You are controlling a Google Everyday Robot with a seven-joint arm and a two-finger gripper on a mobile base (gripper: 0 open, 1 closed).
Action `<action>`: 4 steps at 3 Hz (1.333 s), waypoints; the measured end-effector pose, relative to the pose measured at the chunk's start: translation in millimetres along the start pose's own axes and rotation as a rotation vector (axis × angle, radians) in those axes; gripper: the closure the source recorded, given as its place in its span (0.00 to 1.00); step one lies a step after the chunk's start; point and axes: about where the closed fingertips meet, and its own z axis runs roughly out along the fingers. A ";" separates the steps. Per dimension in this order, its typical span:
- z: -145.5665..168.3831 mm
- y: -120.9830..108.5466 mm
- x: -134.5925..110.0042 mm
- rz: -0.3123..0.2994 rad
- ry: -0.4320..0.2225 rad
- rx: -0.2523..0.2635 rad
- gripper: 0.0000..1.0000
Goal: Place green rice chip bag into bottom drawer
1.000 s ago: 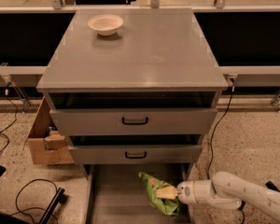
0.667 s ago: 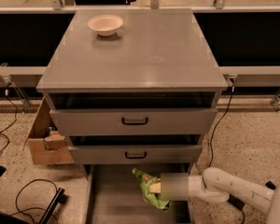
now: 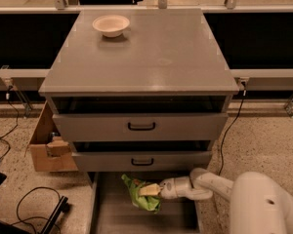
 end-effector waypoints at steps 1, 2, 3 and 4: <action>36.8 -14.1 9.3 0.013 0.099 0.001 1.00; 42.9 -12.9 10.7 0.012 0.110 -0.003 0.82; 45.2 -12.3 11.9 0.013 0.113 -0.006 0.59; 47.6 -11.7 13.1 0.014 0.117 -0.009 0.36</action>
Offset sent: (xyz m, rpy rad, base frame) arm -0.0046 0.0285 -0.0258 -0.0225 0.0418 0.0830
